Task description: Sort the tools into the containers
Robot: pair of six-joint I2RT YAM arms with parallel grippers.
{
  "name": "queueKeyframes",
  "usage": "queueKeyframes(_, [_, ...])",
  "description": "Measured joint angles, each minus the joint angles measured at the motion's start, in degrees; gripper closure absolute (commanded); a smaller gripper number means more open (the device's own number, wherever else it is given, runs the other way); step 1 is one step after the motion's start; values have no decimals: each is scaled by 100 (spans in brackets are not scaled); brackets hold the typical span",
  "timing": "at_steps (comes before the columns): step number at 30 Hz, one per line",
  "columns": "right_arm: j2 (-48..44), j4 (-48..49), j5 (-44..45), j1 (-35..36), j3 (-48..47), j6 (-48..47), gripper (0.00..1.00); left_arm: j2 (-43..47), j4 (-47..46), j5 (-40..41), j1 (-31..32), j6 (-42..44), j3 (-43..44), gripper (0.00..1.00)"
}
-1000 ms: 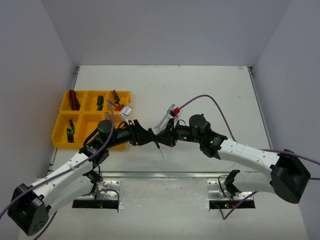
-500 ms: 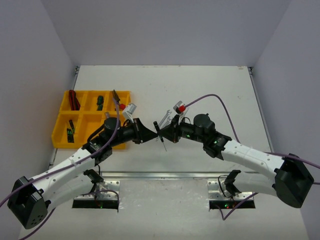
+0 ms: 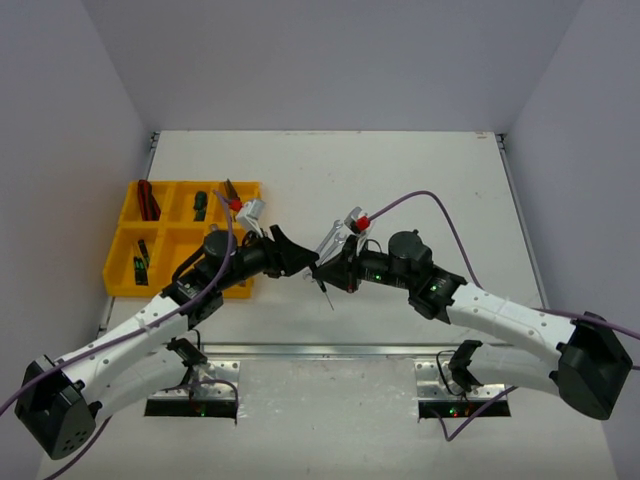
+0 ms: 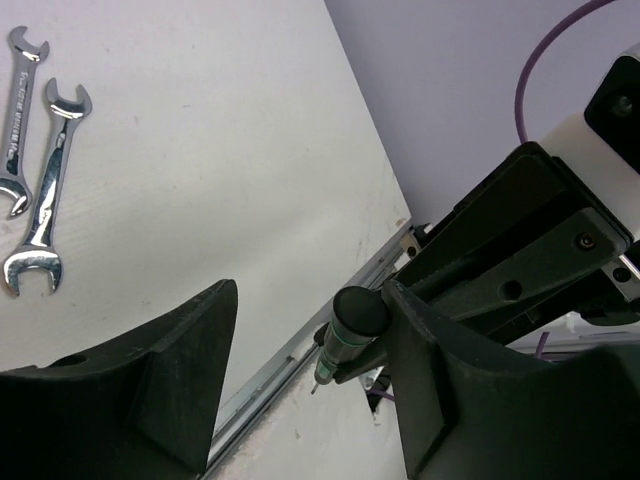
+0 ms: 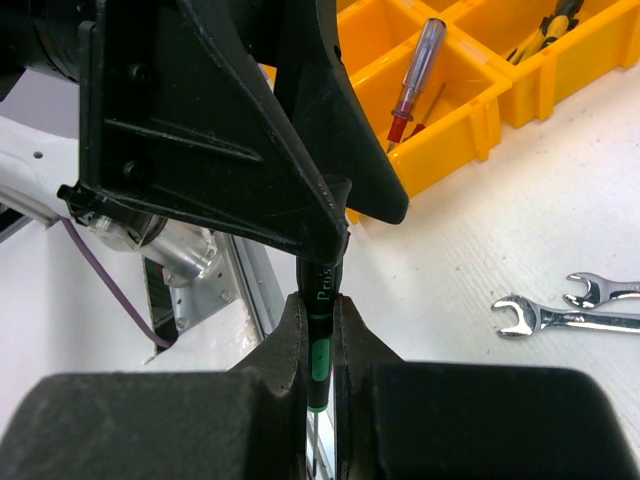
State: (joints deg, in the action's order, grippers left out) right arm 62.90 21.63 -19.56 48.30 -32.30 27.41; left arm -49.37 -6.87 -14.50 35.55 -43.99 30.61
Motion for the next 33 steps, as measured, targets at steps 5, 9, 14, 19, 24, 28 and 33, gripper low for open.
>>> queueKeyframes(5, [-7,-104,-28,-7,7,29,100,-192,-365,-261,2,-112,13,97])
queueKeyframes(9, [-7,-109,-6,-14,5,89,100,-268,-552,-415,30,-165,4,100])
queueKeyframes(14, [28,-125,65,-15,3,135,61,-336,-540,-404,38,-149,12,100])
queueKeyframes(19, [11,-423,348,-10,-81,122,6,-483,446,309,42,43,442,100])
queueKeyframes(24, [-381,-1424,1379,15,-361,25,1,-973,2464,2327,-377,473,1882,100])
queueKeyframes(28, [-1162,-2201,2344,12,-442,-75,1,-1049,3211,3713,-1684,995,2443,100])
queueKeyframes(33, [-2072,-2636,2727,10,-402,-205,1,-1344,3147,5435,-3112,2143,2581,100])
